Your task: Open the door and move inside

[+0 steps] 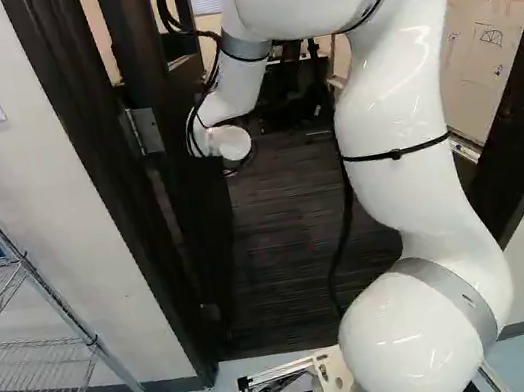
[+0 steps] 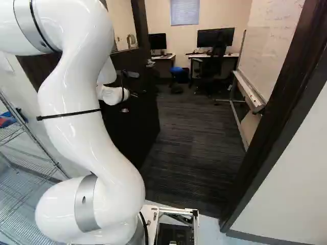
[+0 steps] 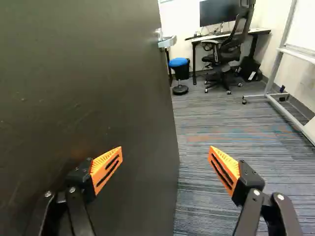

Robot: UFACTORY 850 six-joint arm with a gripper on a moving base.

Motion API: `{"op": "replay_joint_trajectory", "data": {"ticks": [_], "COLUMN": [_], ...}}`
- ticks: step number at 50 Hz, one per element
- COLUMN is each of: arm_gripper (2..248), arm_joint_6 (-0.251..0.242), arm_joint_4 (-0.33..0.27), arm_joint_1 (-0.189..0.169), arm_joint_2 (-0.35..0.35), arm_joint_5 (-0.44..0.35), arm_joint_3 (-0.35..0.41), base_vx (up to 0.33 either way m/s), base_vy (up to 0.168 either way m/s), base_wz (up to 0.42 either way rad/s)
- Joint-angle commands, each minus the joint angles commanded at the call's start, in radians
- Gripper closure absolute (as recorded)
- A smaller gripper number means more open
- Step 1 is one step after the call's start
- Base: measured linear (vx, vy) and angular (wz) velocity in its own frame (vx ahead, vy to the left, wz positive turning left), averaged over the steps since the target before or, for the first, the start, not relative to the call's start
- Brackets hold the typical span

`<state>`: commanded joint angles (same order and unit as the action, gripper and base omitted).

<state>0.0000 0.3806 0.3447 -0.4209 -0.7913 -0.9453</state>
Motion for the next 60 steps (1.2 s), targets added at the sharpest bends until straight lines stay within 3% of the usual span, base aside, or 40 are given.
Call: {"op": "replay_joint_trajectory", "data": {"ticks": [23, 60], "arm_gripper": [3, 3], "arm_joint_6": [0.000, 0.000], "arm_joint_4": [0.000, 0.000], "arm_joint_1": [-0.005, -0.097], "arm_joint_2": [0.002, 0.033], "arm_joint_5": [0.000, 0.000], "arm_joint_3": [0.002, 0.041], "base_vx": [0.000, 0.000], "base_vy": [0.000, 0.000], "base_wz": [0.000, 0.000]}}
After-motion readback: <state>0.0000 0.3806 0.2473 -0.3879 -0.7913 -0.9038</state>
